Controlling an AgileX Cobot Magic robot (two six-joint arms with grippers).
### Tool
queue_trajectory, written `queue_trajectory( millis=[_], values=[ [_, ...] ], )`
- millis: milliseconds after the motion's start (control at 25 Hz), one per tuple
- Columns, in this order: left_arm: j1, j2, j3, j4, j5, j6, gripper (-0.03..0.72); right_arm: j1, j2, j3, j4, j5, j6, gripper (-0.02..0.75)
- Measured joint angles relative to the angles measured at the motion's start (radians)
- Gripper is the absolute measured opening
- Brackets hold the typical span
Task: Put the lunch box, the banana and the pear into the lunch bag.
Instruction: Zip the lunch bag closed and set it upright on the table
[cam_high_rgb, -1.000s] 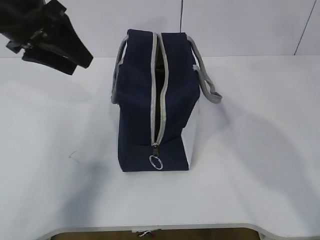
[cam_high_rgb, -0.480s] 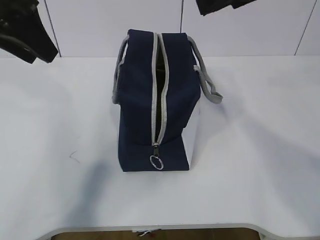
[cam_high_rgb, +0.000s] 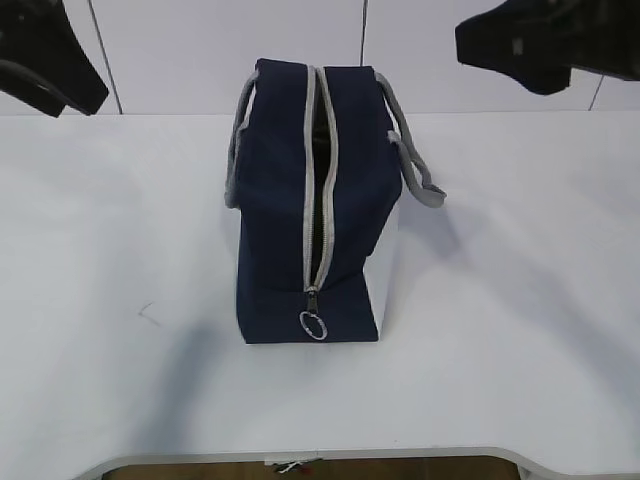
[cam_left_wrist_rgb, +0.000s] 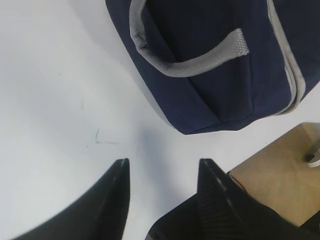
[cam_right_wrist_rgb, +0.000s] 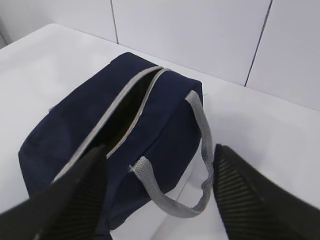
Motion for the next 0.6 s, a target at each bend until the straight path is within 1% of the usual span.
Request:
queue_trajectory(
  millis=[120,200,280,440,520,600],
  values=[
    [0.000,0.000,0.000,-0.004,0.000,0.000,0.326,0.014,0.002,0.005,0.005,-0.004,-0.072,0.520],
    [0.000,0.000,0.000,-0.006,0.000,0.000,0.323,0.058,0.008,0.036,0.007,-0.036,-0.138,0.507],
    [0.000,0.000,0.000,-0.006,0.000,-0.004,0.321,0.130,0.011,0.088,0.007,-0.087,-0.204,0.496],
    [0.000,0.000,0.000,-0.006,0.000,-0.008,0.320,0.302,0.030,0.204,0.022,-0.200,-0.241,0.489],
    [0.000,0.000,0.000,-0.006,0.000,-0.008,0.320,0.347,0.057,0.241,0.094,-0.217,-0.241,0.489],
    [0.000,0.000,0.000,-0.006,0.000,-0.008,0.320,0.358,0.097,0.270,0.234,-0.228,-0.238,0.489]
  ],
)
